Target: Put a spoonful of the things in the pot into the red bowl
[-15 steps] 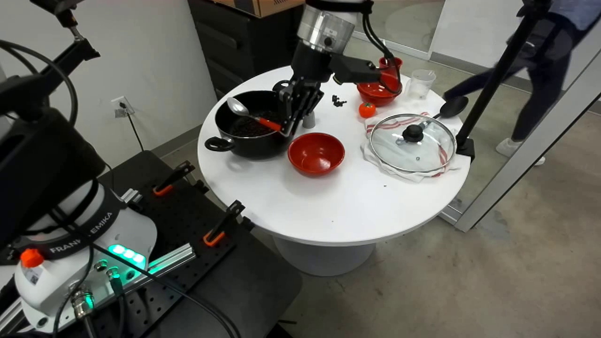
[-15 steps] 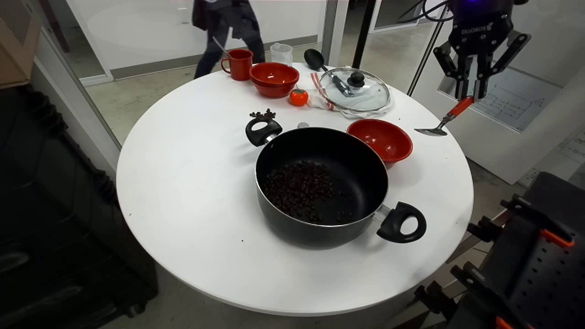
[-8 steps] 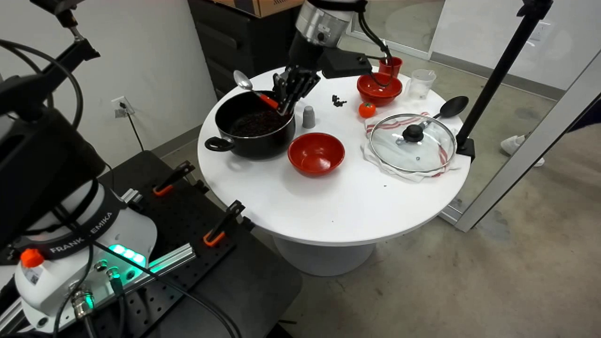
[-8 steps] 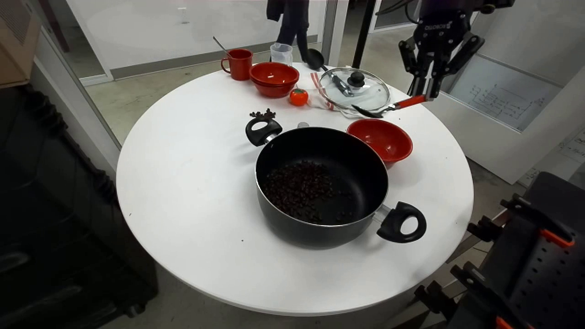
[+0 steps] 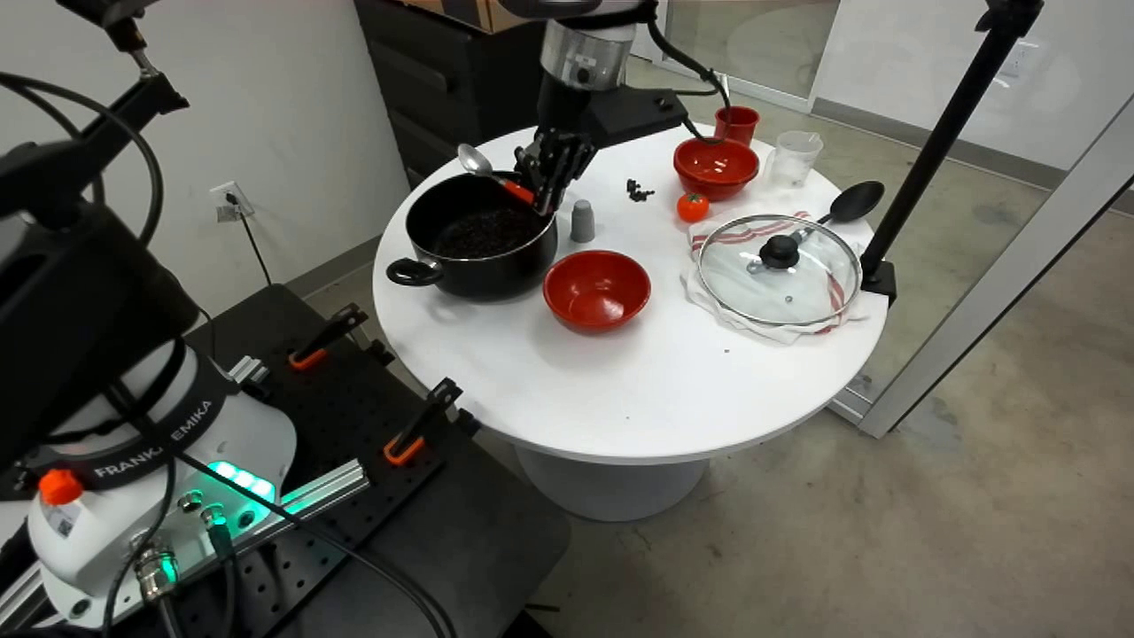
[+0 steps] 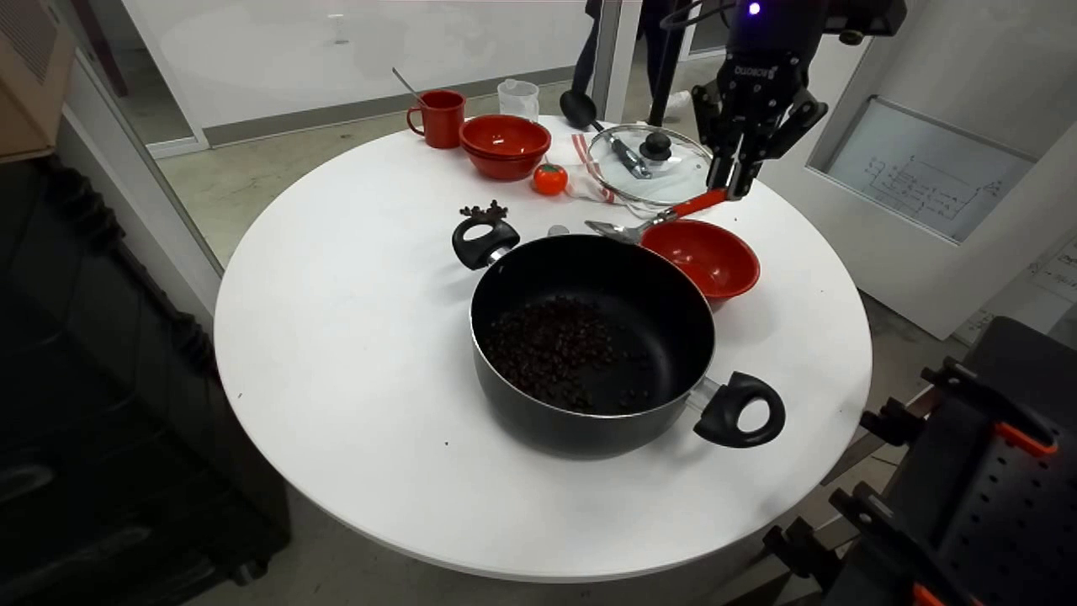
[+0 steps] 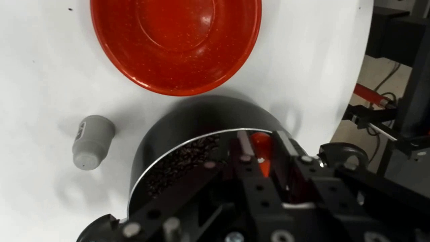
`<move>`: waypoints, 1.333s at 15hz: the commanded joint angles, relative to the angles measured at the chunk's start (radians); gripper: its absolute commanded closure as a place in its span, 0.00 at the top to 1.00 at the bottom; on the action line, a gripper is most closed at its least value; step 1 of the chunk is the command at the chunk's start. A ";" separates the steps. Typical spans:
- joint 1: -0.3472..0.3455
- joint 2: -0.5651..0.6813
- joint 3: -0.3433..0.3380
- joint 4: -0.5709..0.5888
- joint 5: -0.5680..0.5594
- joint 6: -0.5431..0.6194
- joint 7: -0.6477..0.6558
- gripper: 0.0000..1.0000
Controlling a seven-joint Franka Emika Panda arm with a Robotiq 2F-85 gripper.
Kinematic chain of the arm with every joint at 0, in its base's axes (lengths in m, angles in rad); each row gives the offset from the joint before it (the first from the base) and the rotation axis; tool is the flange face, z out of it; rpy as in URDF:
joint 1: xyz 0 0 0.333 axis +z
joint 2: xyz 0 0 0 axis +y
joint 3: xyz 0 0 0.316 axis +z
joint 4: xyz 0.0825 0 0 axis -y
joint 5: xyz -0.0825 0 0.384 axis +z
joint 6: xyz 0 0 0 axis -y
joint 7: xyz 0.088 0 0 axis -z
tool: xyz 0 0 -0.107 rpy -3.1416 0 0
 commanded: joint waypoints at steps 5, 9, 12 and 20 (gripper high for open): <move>0.043 -0.071 -0.010 -0.197 -0.220 0.320 0.050 0.05; 0.077 -0.136 -0.024 -0.274 -0.450 0.412 0.255 0.05; 0.108 -0.199 0.011 -0.314 -0.486 0.407 0.405 0.05; 0.156 -0.288 0.095 -0.271 -0.859 0.295 0.978 0.05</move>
